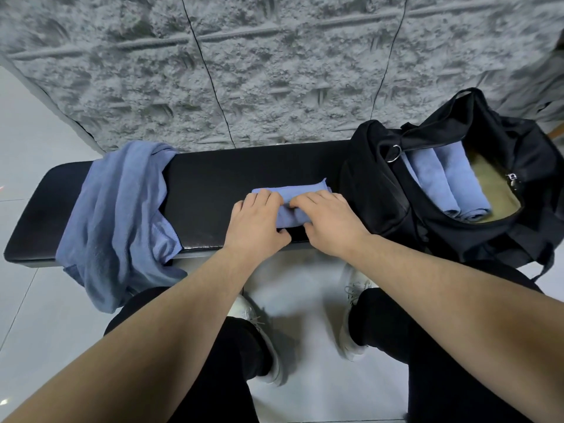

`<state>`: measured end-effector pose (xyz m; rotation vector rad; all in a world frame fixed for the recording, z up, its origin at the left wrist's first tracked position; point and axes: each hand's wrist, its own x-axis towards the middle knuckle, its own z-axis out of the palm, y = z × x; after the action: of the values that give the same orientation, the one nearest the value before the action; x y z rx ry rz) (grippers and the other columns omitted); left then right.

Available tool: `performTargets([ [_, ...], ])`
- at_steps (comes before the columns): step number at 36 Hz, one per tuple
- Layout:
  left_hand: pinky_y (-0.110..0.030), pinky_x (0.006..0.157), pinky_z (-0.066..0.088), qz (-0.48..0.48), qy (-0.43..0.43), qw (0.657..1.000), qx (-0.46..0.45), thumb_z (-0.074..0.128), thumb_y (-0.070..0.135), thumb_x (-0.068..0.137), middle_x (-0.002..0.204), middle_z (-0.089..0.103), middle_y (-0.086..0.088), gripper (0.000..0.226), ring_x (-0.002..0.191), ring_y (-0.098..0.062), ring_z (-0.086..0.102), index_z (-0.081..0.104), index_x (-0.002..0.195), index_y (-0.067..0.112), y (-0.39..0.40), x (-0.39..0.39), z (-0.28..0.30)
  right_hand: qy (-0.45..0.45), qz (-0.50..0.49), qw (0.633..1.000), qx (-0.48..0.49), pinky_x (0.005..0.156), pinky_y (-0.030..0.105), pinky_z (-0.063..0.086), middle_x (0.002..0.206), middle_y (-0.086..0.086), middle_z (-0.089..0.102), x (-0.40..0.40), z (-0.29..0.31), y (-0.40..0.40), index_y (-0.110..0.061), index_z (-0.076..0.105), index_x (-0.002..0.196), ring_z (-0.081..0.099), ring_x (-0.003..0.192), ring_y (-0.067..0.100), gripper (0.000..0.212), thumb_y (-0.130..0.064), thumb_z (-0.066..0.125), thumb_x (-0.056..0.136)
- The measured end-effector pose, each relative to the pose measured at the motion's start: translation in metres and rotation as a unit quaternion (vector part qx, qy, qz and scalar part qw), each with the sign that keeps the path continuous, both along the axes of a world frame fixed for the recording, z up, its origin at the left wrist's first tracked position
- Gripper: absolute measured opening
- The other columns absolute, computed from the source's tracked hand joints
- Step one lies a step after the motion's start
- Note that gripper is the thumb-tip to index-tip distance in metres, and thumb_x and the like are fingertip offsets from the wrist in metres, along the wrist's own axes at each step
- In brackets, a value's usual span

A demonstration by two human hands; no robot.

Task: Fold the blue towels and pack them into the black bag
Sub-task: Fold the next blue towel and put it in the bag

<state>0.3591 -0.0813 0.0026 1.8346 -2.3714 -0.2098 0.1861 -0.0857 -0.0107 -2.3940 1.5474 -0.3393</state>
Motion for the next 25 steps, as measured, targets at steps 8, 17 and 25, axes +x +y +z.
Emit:
performTargets([
  [8, -0.029, 0.075, 0.025, -0.025, -0.066, 0.997, -0.014, 0.061, 0.019, 0.077, 0.1, 0.048, 0.004, 0.034, 0.1, -0.021, 0.05, 0.053, 0.11, 0.017, 0.006, -0.003, 0.007, -0.003, -0.003, 0.998, 0.066, 0.096, 0.034, 0.028, 0.12, -0.008, 0.056, 0.0, 0.01, 0.01, -0.026, 0.05, 0.127, 0.045, 0.113, 0.02, 0.047, -0.009, 0.051, 0.083],
  [17, -0.029, 0.075, 0.033, -0.015, -0.042, 0.997, 0.069, 0.06, 0.034, 0.082, 0.1, 0.05, 0.007, 0.032, 0.084, -0.014, 0.041, 0.056, 0.112, 0.024, 0.004, -0.002, 0.006, -0.005, 0.001, 0.991, 0.136, 0.094, 0.04, 0.037, 0.117, -0.003, 0.061, 0.0, 0.018, 0.01, -0.024, 0.048, 0.121, 0.05, 0.108, 0.022, 0.038, -0.018, 0.052, 0.083],
  [25, -0.031, 0.07, 0.035, 0.016, 0.012, 0.994, 0.108, 0.051, 0.038, 0.089, 0.089, 0.049, 0.007, 0.018, 0.081, -0.018, 0.049, 0.043, 0.074, 0.031, -0.003, -0.005, 0.007, 0.032, 0.0, 0.997, 0.068, 0.088, 0.036, 0.035, 0.108, -0.009, 0.056, 0.002, 0.012, 0.009, -0.025, 0.05, 0.117, 0.047, 0.104, 0.018, 0.035, -0.037, 0.053, 0.084],
])
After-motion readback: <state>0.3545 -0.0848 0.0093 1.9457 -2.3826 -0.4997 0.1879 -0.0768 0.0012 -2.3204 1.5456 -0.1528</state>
